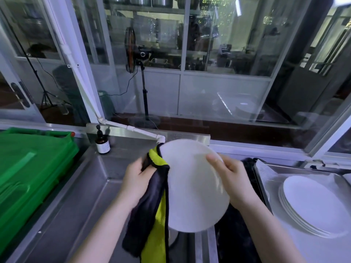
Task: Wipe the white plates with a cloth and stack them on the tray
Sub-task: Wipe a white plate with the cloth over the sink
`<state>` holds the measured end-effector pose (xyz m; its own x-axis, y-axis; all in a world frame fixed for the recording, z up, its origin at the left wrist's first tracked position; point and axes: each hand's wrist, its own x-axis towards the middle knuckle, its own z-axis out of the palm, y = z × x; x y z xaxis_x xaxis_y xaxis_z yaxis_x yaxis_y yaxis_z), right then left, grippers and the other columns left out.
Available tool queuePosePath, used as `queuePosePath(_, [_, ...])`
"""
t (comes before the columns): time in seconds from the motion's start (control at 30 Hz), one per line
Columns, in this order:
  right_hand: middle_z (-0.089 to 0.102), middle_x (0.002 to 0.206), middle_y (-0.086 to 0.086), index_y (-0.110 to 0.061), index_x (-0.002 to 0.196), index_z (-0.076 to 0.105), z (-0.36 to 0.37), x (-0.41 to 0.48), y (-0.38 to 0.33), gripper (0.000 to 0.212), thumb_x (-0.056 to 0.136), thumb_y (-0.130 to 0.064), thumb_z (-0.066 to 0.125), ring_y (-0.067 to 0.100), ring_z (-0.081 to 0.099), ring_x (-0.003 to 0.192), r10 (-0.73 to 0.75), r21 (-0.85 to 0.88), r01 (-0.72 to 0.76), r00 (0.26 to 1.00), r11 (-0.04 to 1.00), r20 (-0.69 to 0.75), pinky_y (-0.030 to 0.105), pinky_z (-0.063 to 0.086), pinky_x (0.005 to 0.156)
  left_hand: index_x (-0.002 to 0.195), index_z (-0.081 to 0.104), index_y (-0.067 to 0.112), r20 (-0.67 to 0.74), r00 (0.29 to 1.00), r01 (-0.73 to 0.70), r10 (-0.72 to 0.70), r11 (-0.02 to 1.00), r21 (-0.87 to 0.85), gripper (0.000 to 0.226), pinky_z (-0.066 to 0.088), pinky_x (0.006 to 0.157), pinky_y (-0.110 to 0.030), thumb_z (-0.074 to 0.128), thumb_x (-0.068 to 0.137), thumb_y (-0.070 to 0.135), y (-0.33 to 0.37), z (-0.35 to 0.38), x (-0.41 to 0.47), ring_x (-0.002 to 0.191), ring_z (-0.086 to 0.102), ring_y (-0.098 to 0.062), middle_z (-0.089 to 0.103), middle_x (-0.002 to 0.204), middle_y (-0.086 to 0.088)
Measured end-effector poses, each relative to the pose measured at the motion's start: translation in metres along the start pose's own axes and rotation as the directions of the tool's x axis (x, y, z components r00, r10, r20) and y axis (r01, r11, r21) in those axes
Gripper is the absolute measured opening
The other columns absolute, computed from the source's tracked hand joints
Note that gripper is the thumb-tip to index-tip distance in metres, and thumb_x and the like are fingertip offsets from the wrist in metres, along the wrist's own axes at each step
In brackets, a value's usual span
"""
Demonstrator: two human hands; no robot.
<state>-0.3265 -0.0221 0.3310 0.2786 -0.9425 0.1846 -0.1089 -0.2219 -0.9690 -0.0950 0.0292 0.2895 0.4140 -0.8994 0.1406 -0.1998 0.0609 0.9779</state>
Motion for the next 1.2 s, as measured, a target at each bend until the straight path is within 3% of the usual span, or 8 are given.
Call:
queuePosePath(0.13, [0.053,0.062,-0.007,-0.016,0.071,0.067,0.006,-0.002,0.009,0.034,0.099,-0.032,0.060,0.009,0.048,0.058,0.080,0.028,-0.078,0.993,0.997,-0.091,0.022,0.038,0.055,0.107,0.065,0.026,-0.061,0.997,0.045,-0.044,0.999,0.014,0.022,0.049,0.079,-0.016,0.064,0.092,0.010,-0.009,0.000,-0.007,0.099,0.066,-0.001,0.074,0.102,0.012])
queuePosePath(0.23, [0.052,0.057,-0.013,-0.031,0.064,0.065,0.005,0.001,0.002,0.037,0.100,-0.033,0.058,0.005,0.046,0.055,0.024,-0.134,-0.019,0.999,0.991,0.037,0.021,0.036,0.054,0.102,0.059,0.025,0.062,0.995,-0.090,0.078,0.971,0.221,0.018,0.048,0.077,-0.016,0.065,0.090,0.013,-0.003,-0.010,0.000,0.092,0.064,0.001,0.071,0.098,0.013])
queuePosePath(0.4, [0.028,0.057,-0.011,-0.018,0.060,0.037,0.012,0.004,-0.005,0.048,0.099,-0.031,0.062,0.005,0.027,0.054,-0.060,-0.386,0.186,0.946,0.903,0.317,0.023,0.023,0.051,0.106,0.058,0.026,0.345,0.928,-0.285,0.138,0.862,0.420,0.030,0.047,0.091,-0.032,0.061,0.086,0.004,0.010,-0.009,0.007,0.087,0.058,-0.015,0.071,0.099,-0.001])
queuePosePath(0.67, [0.054,0.070,0.002,0.003,0.086,0.066,-0.003,0.003,0.005,0.039,0.095,-0.034,0.065,0.016,0.047,0.066,0.164,0.010,-0.164,0.985,0.986,-0.045,0.033,0.034,0.065,0.110,0.066,0.038,0.368,0.929,0.128,-0.033,0.963,-0.237,0.045,0.046,0.086,-0.024,0.054,0.071,0.018,0.015,-0.015,-0.010,0.100,0.064,-0.009,0.073,0.107,0.005])
queuePosePath(0.8, [0.056,0.070,0.002,0.002,0.085,0.066,-0.002,0.000,0.006,0.040,0.095,-0.037,0.064,0.015,0.050,0.066,0.140,-0.048,-0.138,0.989,0.989,0.049,0.032,0.037,0.065,0.111,0.062,0.035,0.287,0.957,-0.073,0.034,0.989,0.126,0.028,0.051,0.091,-0.030,0.068,0.085,0.040,0.015,-0.012,-0.001,0.102,0.066,-0.009,0.073,0.105,0.005])
queuePosePath(0.97, [0.044,0.067,-0.002,0.006,0.076,0.052,0.012,0.000,-0.002,0.049,0.098,-0.038,0.062,0.011,0.042,0.063,0.067,-0.300,0.046,0.931,0.953,0.358,0.030,0.031,0.057,0.089,0.061,0.019,0.499,0.863,-0.262,0.086,0.918,0.296,0.039,0.042,0.072,-0.019,0.071,0.074,0.054,0.022,-0.003,0.007,0.074,0.056,0.000,0.067,0.083,-0.003])
queuePosePath(1.07, [0.040,0.063,-0.003,0.003,0.071,0.050,0.007,0.002,-0.003,0.051,0.096,-0.039,0.064,0.011,0.038,0.059,0.050,-0.253,0.017,0.966,0.967,0.255,0.030,0.028,0.057,0.095,0.069,0.023,0.401,0.914,-0.161,0.063,0.963,0.217,0.026,0.048,0.085,-0.025,0.072,0.080,0.044,0.018,-0.010,0.005,0.090,0.067,-0.004,0.075,0.093,0.006])
queuePosePath(1.2, [0.051,0.065,-0.002,-0.004,0.073,0.062,0.014,-0.002,0.005,0.038,0.095,-0.035,0.065,0.014,0.044,0.064,0.121,0.114,-0.103,0.979,0.988,-0.167,0.032,0.034,0.063,0.096,0.071,0.015,-0.051,0.978,0.182,-0.202,0.948,-0.262,0.011,0.052,0.093,-0.043,0.069,0.090,0.024,-0.001,0.004,-0.017,0.102,0.069,-0.025,0.076,0.098,-0.004])
